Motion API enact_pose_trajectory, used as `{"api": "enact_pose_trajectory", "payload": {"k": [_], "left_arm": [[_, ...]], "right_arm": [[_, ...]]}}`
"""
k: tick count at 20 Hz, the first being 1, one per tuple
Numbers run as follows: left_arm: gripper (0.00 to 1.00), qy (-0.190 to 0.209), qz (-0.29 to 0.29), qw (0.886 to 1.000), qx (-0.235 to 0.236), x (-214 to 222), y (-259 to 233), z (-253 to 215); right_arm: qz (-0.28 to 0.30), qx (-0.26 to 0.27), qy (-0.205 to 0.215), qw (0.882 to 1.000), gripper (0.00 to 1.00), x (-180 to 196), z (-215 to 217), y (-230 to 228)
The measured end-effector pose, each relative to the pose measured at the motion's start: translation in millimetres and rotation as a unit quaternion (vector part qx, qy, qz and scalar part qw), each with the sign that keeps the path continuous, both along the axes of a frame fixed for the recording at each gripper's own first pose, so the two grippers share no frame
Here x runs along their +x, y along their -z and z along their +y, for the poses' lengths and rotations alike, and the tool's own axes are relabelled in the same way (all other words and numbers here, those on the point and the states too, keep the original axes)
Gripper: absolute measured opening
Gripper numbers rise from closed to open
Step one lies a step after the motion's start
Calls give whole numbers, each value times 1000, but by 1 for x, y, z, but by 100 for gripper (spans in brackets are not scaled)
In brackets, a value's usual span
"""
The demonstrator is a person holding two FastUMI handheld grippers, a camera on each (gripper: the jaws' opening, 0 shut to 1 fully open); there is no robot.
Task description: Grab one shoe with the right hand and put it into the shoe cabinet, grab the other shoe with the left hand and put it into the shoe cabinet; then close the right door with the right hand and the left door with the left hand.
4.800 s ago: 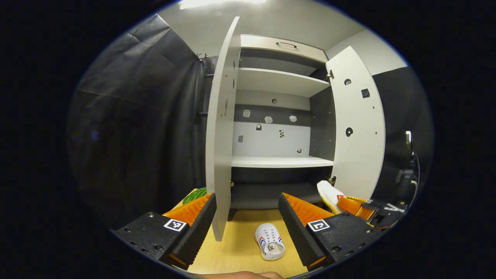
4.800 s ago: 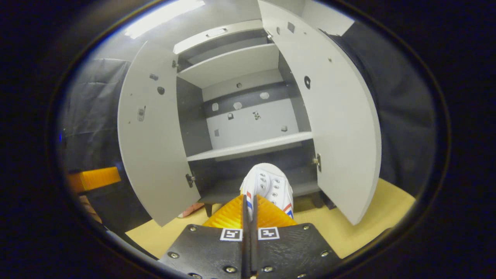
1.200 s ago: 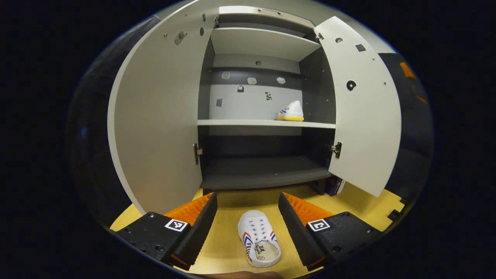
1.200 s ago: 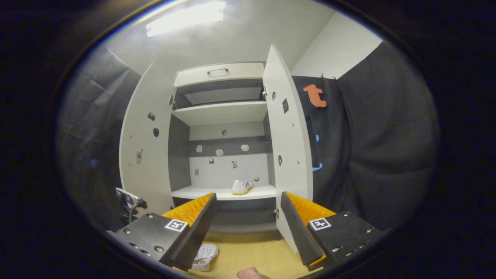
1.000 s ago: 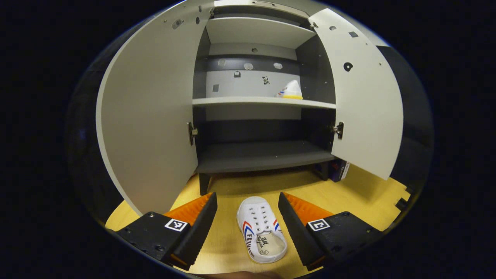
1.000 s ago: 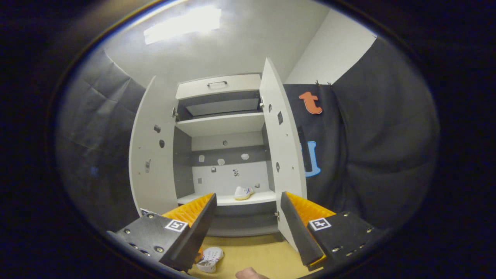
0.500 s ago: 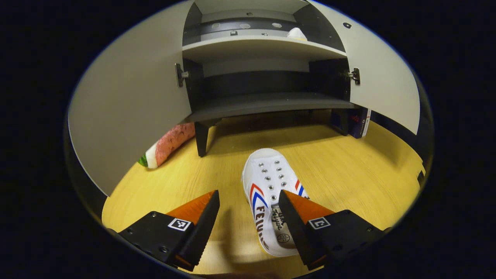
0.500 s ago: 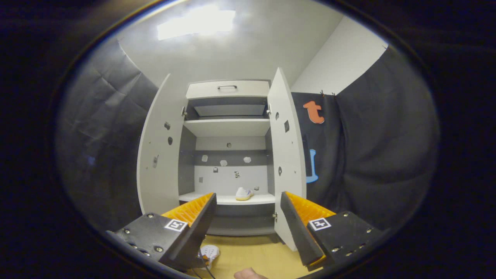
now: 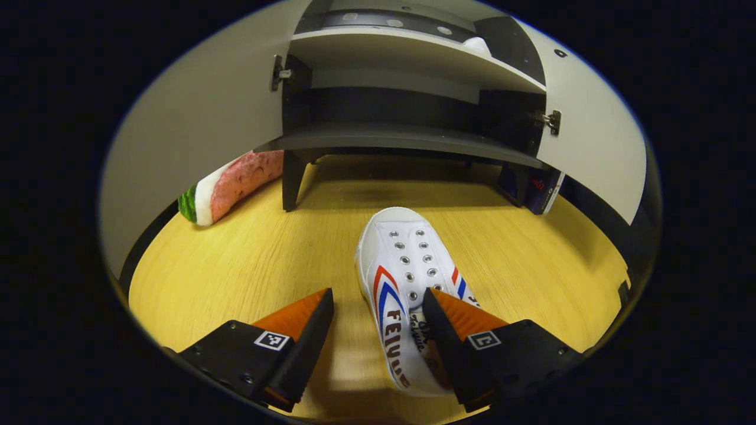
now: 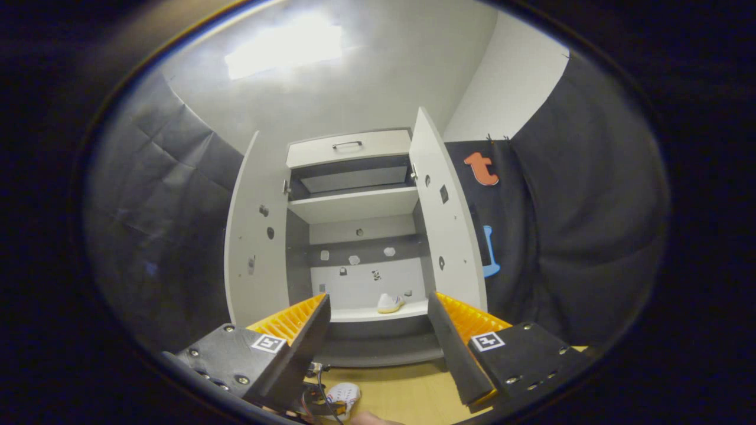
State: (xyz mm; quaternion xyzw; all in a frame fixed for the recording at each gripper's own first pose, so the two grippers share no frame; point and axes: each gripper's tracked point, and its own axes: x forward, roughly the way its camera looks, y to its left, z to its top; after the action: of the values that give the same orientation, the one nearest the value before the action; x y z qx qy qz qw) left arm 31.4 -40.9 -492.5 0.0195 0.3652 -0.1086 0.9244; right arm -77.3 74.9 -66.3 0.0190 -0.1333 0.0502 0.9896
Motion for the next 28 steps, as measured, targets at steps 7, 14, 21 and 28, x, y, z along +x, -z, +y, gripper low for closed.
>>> {"api": "enact_pose_trajectory", "payload": {"k": [7,14,21,28], "left_arm": [[52,21,1,1000,-4,0,1,-16],[1,-9,-10,1000,28,-2,-13,2],[1,-4,-65,998,14,-9,-91,2],[0,10,-141,990,8,-15,-198,-7]], "right_arm": [[29,-30,9,999,98,14,0,28],[34,-31,20,999,98,15,-8,35],[33,-37,29,998,98,11,-14,40],[35,-40,25,998,98,4,-20,45]]}}
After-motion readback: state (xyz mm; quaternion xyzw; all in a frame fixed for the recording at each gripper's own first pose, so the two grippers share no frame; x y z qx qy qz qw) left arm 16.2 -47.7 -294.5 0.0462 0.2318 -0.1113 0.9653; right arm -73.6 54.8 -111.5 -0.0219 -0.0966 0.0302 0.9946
